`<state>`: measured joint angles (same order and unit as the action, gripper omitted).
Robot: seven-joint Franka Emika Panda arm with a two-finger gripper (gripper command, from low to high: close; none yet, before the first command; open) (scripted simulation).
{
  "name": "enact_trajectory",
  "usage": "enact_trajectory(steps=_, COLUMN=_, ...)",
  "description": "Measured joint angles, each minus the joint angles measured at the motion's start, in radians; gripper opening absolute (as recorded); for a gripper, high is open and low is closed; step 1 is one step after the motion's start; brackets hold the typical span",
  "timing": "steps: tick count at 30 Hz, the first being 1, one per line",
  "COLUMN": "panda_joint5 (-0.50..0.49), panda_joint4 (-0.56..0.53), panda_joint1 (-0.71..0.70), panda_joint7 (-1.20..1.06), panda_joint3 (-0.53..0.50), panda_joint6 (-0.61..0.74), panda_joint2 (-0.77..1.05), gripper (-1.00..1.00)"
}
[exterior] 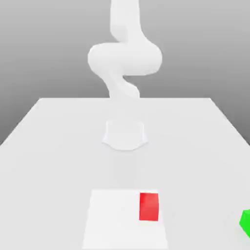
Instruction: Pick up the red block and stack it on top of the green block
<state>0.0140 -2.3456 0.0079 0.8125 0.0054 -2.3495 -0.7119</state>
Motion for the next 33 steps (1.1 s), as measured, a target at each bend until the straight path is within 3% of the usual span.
enact_trajectory(steps=11, panda_joint5=0.038, panda_joint4=-0.208, panda_joint1=0.033, panda_joint7=0.077, panda_joint3=0.05, panda_joint6=-0.228, panda_joint2=0.408, gripper=0.0)
enact_trajectory(steps=19, panda_joint5=-0.004, panda_joint4=-0.357, panda_joint1=0.053, panda_joint7=0.182, panda_joint3=0.087, panda_joint6=-0.391, panda_joint2=0.698, gripper=0.0)
enact_trajectory(steps=26, panda_joint5=-0.081, panda_joint4=-0.355, panda_joint1=0.08, panda_joint7=0.251, panda_joint3=0.05, panda_joint6=-0.592, panda_joint2=0.952, gripper=0.0)
enact_trajectory(steps=27, panda_joint5=-0.085, panda_joint4=-0.352, panda_joint1=0.085, panda_joint7=0.255, panda_joint3=0.044, panda_joint6=-0.611, panda_joint2=0.975, gripper=-1.0)
enact_trajectory(steps=33, panda_joint5=-0.09, panda_joint4=-0.35, panda_joint1=0.087, panda_joint7=0.259, panda_joint3=0.041, panda_joint6=-0.622, panda_joint2=0.987, gripper=-1.0)
